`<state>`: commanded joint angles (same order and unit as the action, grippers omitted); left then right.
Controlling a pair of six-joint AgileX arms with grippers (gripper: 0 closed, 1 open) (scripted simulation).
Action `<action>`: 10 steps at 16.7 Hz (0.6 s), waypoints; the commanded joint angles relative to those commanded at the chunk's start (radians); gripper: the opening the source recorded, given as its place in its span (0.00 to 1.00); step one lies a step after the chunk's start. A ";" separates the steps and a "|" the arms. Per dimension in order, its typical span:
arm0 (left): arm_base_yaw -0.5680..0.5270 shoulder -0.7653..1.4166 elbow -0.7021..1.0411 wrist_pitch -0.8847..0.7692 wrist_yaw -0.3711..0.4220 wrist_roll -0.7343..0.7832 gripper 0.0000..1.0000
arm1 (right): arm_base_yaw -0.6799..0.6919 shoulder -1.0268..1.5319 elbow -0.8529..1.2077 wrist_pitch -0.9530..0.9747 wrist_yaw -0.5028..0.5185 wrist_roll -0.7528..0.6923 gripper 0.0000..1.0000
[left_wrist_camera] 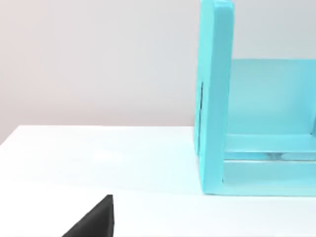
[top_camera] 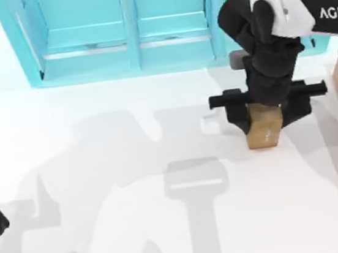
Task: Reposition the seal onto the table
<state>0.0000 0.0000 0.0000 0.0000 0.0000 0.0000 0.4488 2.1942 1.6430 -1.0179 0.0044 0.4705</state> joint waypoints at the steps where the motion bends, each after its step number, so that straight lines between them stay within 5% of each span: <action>1: 0.000 0.000 0.000 0.000 0.000 0.000 1.00 | 0.000 0.000 0.000 0.000 0.000 0.000 0.23; 10: 0.000 0.000 0.000 0.000 0.000 0.000 1.00 | 0.000 0.000 0.000 0.000 0.000 0.000 0.90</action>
<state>0.0000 0.0000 0.0000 0.0000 0.0000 0.0000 0.4488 2.1942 1.6430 -1.0179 0.0044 0.4705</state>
